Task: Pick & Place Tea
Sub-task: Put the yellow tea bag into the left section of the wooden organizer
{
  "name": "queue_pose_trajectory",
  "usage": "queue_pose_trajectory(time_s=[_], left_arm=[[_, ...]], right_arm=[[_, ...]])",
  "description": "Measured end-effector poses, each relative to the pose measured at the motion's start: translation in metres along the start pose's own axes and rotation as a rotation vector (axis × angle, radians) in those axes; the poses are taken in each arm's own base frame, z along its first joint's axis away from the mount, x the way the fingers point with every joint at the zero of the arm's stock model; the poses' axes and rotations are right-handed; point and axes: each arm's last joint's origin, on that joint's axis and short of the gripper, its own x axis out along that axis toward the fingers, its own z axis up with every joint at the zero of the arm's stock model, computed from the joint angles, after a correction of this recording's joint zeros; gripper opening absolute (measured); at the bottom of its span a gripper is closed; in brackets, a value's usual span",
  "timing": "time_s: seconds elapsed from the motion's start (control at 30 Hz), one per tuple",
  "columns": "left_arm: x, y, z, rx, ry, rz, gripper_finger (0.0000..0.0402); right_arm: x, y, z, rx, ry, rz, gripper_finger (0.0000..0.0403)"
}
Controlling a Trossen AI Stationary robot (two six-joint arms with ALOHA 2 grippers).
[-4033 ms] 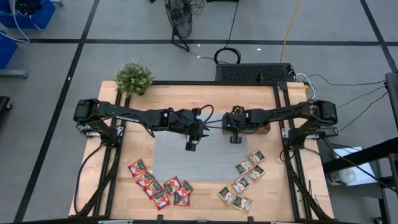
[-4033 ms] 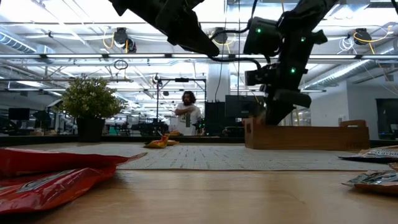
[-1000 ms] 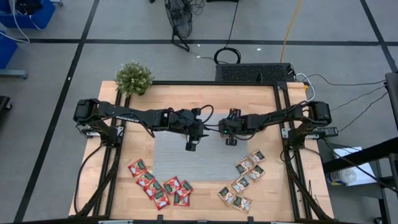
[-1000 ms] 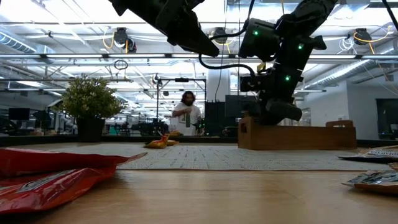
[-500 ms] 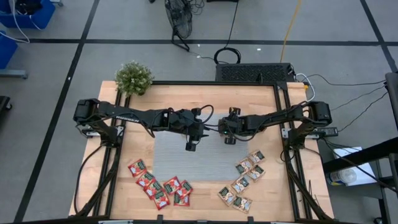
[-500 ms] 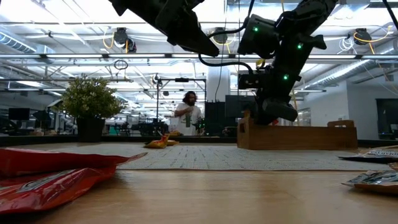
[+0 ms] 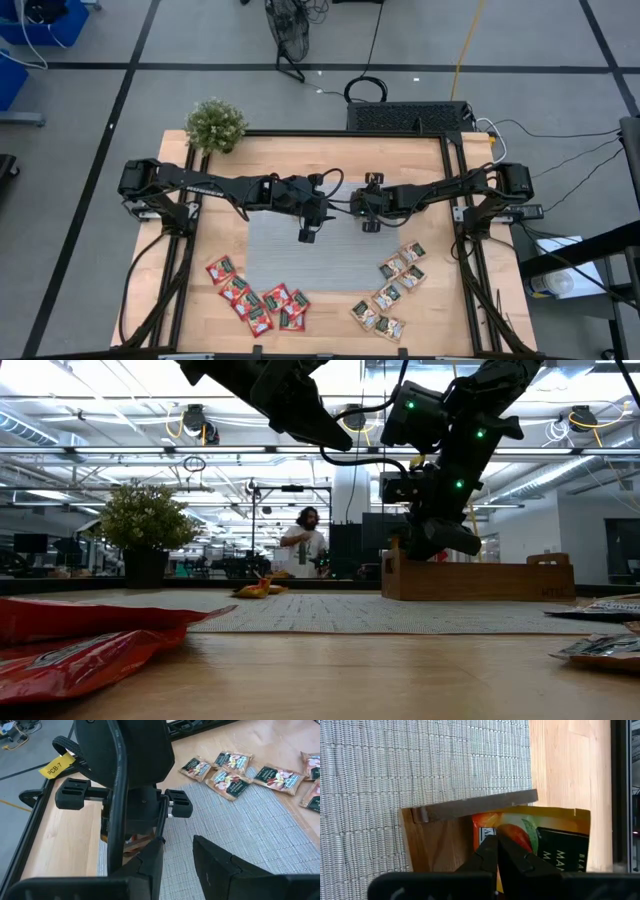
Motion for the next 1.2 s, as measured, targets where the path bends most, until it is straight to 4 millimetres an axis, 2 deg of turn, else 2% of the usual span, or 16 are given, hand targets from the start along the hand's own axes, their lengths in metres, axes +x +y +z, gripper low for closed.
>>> queue_pose_trajectory(time_s=[0.83, 0.97, 1.2], left_arm=[[0.000, 0.000, 0.000, 0.000, -0.001, 0.000, 0.0113], [0.000, 0.000, 0.000, 0.000, -0.001, 0.000, 0.0113], [0.000, 0.000, -0.001, -0.003, 0.005, -0.001, 0.0113]], right_arm=[[-0.009, 0.004, -0.002, -0.001, 0.013, 0.010, 0.0000], [-0.029, -0.001, -0.001, 0.011, -0.045, 0.007, 0.0000], [-0.090, -0.014, 0.000, 0.128, -0.270, 0.023, 0.0000]])
